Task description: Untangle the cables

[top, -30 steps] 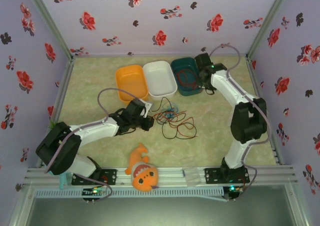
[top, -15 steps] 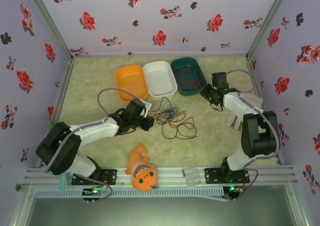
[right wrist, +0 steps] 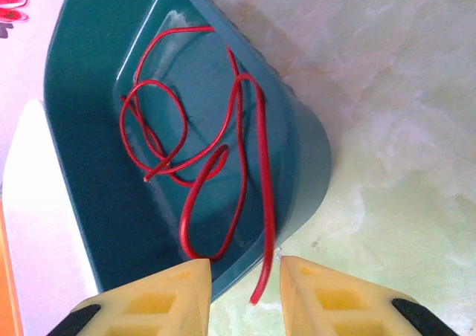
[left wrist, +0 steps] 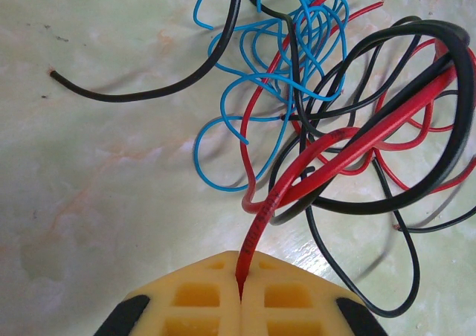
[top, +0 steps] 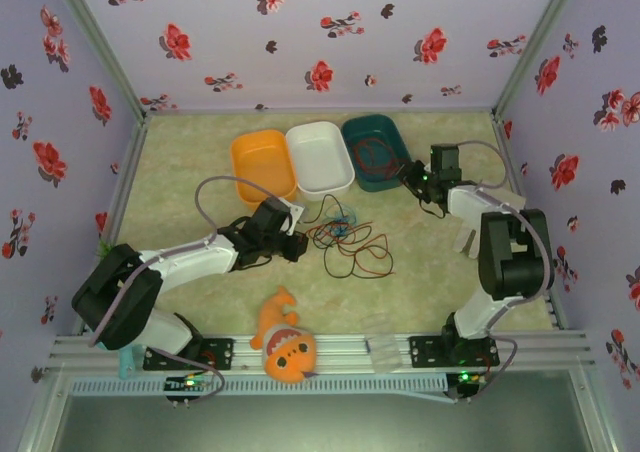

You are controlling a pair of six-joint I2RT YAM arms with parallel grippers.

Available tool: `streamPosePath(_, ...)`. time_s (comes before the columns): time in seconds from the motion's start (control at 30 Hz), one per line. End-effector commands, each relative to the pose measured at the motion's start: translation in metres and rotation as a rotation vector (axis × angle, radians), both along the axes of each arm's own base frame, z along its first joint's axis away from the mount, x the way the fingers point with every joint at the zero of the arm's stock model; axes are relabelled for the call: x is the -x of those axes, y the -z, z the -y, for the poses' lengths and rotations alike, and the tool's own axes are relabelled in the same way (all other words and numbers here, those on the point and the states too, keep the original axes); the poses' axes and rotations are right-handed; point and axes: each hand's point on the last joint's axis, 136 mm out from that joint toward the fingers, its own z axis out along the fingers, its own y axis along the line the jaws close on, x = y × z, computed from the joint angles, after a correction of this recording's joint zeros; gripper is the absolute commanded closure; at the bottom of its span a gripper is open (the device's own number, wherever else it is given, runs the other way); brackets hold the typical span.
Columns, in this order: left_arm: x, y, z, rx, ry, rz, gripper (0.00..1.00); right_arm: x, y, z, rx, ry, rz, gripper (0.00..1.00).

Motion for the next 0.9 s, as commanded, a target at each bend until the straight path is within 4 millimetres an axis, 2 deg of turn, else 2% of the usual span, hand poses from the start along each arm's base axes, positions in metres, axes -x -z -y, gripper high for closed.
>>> streamPosePath(0.0, -0.002, -0.002, 0.005, 0.006, 0.011, -0.002, 1.0, -0.002, 0.006, 0.002, -0.018, 0.007, -0.002, 0.7)
streamPosePath(0.3, -0.002, 0.0, 0.005, 0.002, 0.012, -0.006, 1.0, -0.006, 0.017, 0.001, -0.043, 0.013, -0.009, 0.68)
streamPosePath(0.87, -0.002, 0.0, 0.005, 0.002, 0.013, -0.004, 1.0, -0.004, 0.013, 0.0, -0.054, 0.018, -0.011, 0.91)
